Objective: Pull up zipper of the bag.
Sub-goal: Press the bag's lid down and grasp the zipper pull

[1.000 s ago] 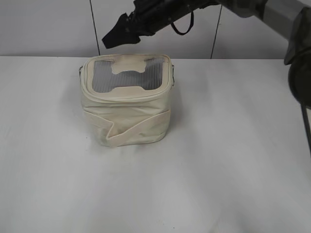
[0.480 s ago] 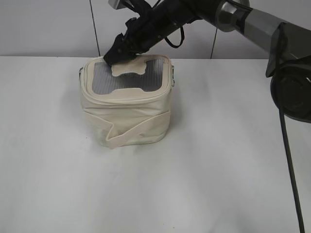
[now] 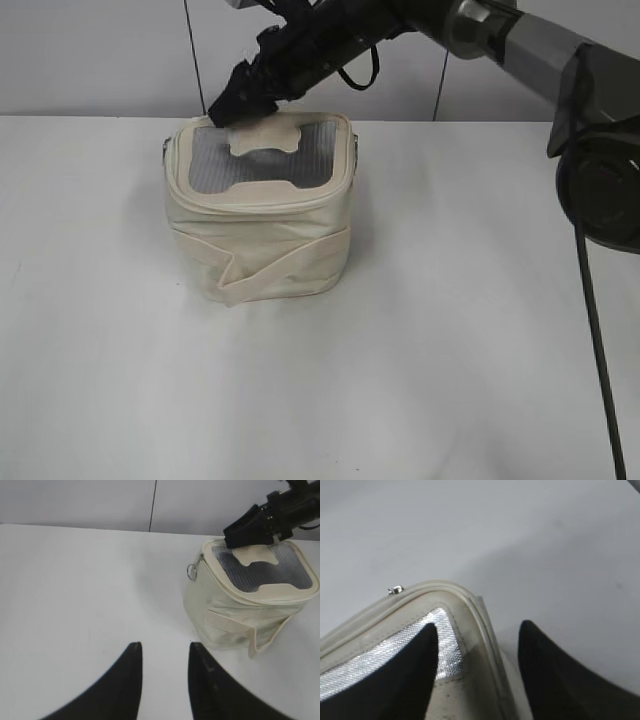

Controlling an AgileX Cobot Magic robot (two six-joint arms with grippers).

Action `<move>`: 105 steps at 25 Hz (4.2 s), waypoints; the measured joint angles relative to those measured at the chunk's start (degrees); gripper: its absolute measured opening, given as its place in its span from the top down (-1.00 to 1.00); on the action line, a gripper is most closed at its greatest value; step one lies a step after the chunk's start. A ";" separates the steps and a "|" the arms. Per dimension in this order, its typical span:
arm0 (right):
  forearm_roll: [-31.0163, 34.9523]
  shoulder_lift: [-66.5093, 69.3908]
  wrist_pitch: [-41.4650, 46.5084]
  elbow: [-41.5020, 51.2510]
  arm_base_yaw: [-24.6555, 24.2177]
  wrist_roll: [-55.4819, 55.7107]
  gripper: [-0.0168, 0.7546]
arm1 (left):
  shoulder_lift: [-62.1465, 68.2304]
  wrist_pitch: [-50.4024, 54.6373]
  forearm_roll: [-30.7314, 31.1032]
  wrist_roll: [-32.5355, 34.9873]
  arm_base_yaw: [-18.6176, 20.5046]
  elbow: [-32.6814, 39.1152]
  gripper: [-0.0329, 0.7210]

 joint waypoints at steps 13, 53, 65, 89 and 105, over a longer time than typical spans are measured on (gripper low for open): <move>1.19 3.14 0.09 -2.21 0.00 0.10 -0.11 | 8.23 -7.00 -8.00 8.26 0.00 0.00 0.27; 2.36 3.14 1.79 -2.31 -0.67 1.30 0.82 | 87.78 -8.84 -58.05 116.19 1.87 -30.31 -0.13; 2.36 3.14 1.84 -2.31 -0.67 1.60 0.83 | 88.87 -11.45 -61.18 116.89 1.05 -32.48 -0.32; 2.36 3.14 1.90 -2.31 -0.67 1.77 0.83 | 90.59 -14.53 -59.83 117.07 -0.38 -32.52 -0.33; 2.31 3.14 1.85 -2.31 -0.86 1.82 0.84 | 90.64 -14.68 -66.86 117.29 -0.43 -32.52 -0.33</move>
